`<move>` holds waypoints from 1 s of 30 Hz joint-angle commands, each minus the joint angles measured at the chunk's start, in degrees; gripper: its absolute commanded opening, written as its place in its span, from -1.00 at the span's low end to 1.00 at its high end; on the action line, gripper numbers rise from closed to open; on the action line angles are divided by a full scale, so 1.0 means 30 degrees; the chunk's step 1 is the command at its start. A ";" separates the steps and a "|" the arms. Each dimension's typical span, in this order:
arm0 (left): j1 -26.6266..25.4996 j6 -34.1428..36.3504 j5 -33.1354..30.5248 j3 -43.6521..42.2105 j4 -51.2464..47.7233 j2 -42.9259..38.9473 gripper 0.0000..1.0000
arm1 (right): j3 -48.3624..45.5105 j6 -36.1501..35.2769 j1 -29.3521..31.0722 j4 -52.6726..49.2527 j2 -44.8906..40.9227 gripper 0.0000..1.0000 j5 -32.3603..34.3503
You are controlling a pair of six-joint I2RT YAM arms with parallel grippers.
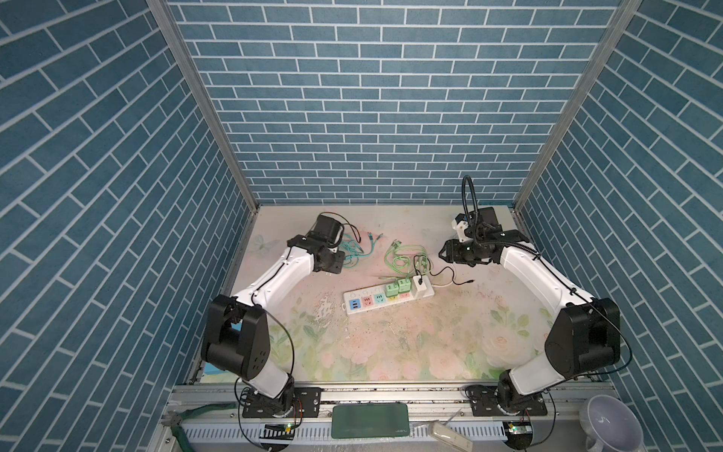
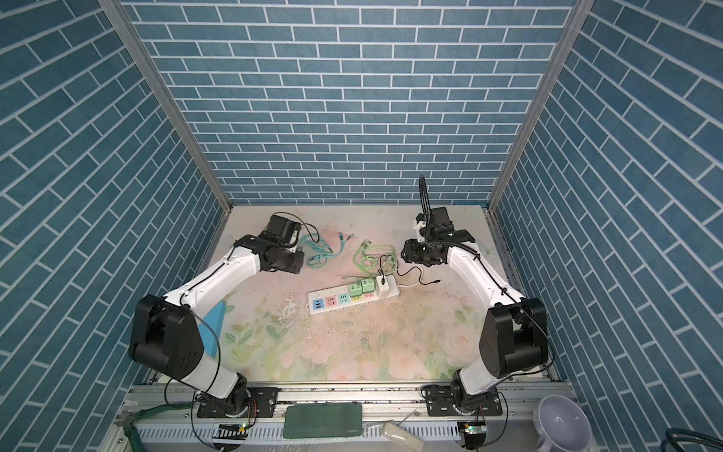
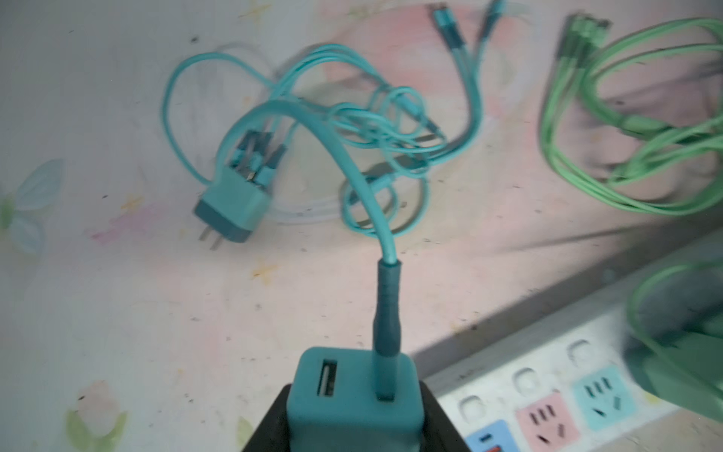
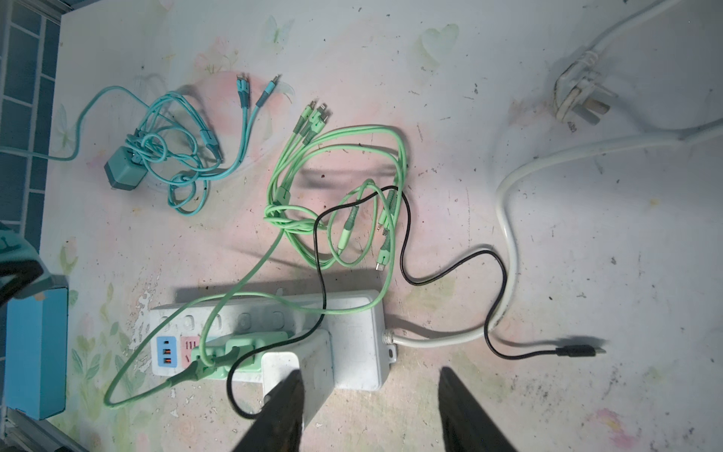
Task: Insert the plug
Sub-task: 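Lift the teal charger with the left gripper and carry it toward the strip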
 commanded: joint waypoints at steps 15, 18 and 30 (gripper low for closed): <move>-0.8517 -0.8432 -0.9757 -0.1455 0.5022 0.2477 -0.78 | -0.2280 0.0444 -0.0068 0.0470 -0.0563 0.11 -0.0172; -0.9456 -0.9081 -1.1048 -0.1630 0.5278 0.2470 -0.78 | -0.2771 0.0931 -0.0069 0.0701 -0.0474 0.11 -0.0272; -1.1141 -1.1906 -1.4212 -0.5573 0.6944 0.0364 -0.82 | -0.4806 0.2474 -0.0081 0.2380 -0.0914 0.14 -0.1123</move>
